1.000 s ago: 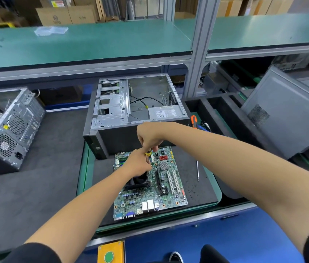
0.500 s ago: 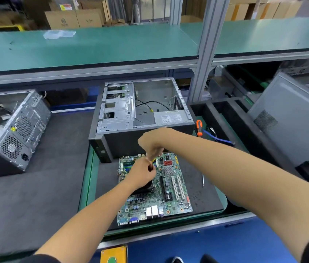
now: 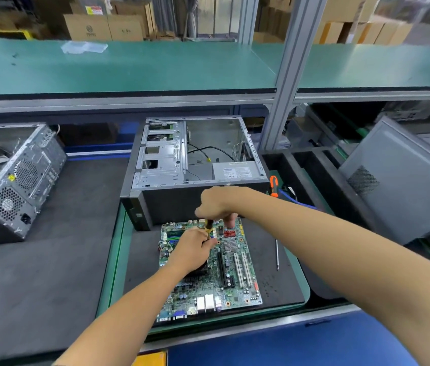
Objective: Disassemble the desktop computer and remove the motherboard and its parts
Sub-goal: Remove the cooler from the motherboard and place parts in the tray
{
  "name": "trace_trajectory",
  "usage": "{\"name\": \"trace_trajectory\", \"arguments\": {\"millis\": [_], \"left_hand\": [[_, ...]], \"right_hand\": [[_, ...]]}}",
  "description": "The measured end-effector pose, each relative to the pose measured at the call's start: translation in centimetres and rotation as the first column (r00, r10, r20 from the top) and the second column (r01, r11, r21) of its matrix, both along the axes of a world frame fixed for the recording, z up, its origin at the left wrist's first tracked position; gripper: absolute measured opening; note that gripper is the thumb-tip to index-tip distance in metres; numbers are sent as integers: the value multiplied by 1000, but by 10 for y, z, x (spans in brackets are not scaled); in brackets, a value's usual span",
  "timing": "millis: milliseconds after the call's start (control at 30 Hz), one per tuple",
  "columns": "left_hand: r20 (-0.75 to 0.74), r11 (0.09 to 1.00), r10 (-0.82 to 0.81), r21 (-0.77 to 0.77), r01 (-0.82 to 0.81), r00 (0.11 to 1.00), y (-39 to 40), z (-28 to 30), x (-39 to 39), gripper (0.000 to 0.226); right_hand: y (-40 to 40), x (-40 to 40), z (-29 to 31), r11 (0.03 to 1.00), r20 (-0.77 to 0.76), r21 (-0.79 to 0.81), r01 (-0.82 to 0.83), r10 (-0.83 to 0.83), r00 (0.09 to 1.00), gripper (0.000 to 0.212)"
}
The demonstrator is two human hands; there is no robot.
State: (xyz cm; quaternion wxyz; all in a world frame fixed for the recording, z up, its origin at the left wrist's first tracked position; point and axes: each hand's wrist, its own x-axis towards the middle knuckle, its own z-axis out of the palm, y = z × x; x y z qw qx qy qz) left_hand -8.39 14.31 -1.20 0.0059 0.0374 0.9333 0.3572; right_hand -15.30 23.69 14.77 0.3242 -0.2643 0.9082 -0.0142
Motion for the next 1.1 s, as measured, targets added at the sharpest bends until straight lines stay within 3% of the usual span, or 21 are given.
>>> {"name": "trace_trajectory", "arguments": {"millis": [67, 200, 300, 367, 433, 500, 567, 600, 667, 733, 800, 867, 1000, 1100], "left_hand": [[-5, 1000, -10, -4, 10, 1000, 1, 1, 1, 53], [-30, 999, -26, -21, 25, 999, 0, 2, 3, 55], [-20, 1000, -11, -4, 11, 1000, 0, 0, 4, 53], [-22, 1000, -16, -23, 16, 1000, 0, -1, 4, 52], [-26, 999, -23, -31, 22, 999, 0, -1, 3, 53], [-30, 999, -25, -32, 24, 999, 0, 0, 2, 54], [-26, 1000, -15, -26, 15, 1000, 0, -2, 3, 53], [-11, 1000, -4, -11, 3, 1000, 0, -3, 3, 52], [12, 999, 25, 28, -25, 1000, 0, -4, 2, 51], [19, 1000, 22, 0, -22, 1000, 1, -4, 1, 53], [10, 999, 8, -45, -7, 1000, 1, -2, 0, 54], [-7, 998, -4, -64, 4, 1000, 1, 0, 0, 55], [7, 999, 4, -45, -4, 1000, 1, 0, 2, 57], [15, 1000, 18, -16, -17, 1000, 1, -1, 2, 56]], "right_hand": [[-1, 2, 0, 991, -39, 113, -73, 78, 996, 35], [-6, 5, -2, 936, -85, 180, -302, 320, 944, 40], [-7, 8, -2, 827, -191, 291, -481, 543, 818, 37], [-5, 9, -3, 752, -264, 342, -563, 652, 710, 24], [-2, 9, -3, 674, -308, 393, -626, 738, 601, 17], [2, 9, -3, 651, -344, 384, -655, 759, 553, 21], [6, 5, -4, 719, -376, 267, -642, 691, 618, 32], [9, 5, -4, 777, -359, 182, -602, 623, 695, 37], [10, 2, 0, 904, -230, 20, -428, 421, 877, 48], [8, 0, 2, 984, -41, -31, -178, 176, 983, 57], [5, 0, 3, 996, -5, 24, -83, 83, 997, 49], [2, 0, 2, 991, -20, 58, -124, 125, 992, 37], [-9, 6, 3, 900, -99, 208, -382, 408, 908, 39], [-14, 10, 3, 791, -182, 331, -514, 588, 788, 26]]}}
